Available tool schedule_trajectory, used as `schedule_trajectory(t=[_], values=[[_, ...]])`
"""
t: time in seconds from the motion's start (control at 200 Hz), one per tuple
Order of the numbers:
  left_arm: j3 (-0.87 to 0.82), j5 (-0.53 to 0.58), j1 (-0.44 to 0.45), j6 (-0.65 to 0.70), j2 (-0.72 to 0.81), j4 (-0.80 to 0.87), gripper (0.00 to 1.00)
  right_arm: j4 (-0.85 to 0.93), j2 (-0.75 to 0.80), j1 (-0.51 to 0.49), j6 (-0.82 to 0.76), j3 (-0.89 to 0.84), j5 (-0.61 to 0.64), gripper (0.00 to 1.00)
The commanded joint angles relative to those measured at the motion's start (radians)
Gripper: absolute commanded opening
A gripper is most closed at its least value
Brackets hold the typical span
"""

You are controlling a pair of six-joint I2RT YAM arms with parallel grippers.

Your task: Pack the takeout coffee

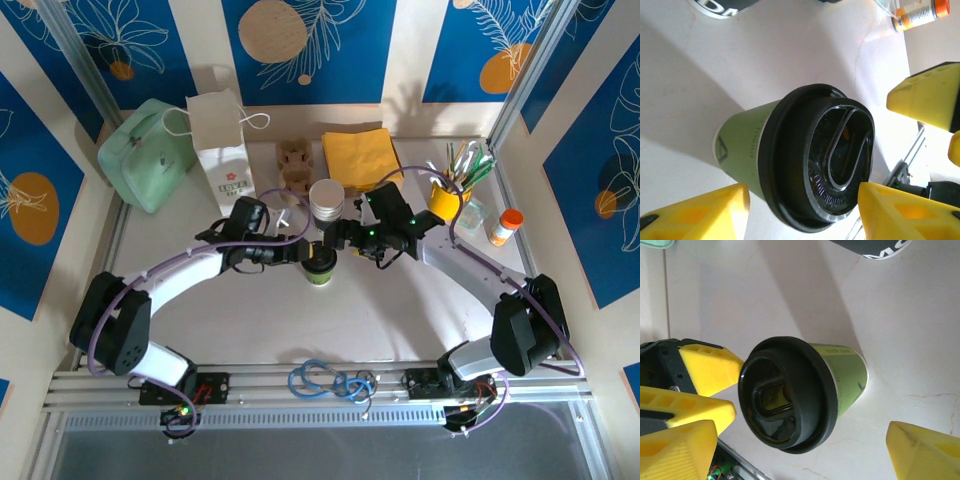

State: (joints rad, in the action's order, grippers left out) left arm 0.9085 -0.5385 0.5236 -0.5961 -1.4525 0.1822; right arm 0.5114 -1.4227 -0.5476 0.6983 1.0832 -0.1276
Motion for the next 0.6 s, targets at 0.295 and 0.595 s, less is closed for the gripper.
schedule_trajectory(t=[0.295,0.595], values=[[-0.059,0.544,-0.073,-0.015,0.422,0.339,0.78,0.252,-0.040,-0.199,-0.111,0.220,0.308,0.92],[-0.105,0.702,-0.081,-0.012,0.584,0.408,0.85,0.432,-0.202,-0.315,-0.153,0.412,0.518,0.98]])
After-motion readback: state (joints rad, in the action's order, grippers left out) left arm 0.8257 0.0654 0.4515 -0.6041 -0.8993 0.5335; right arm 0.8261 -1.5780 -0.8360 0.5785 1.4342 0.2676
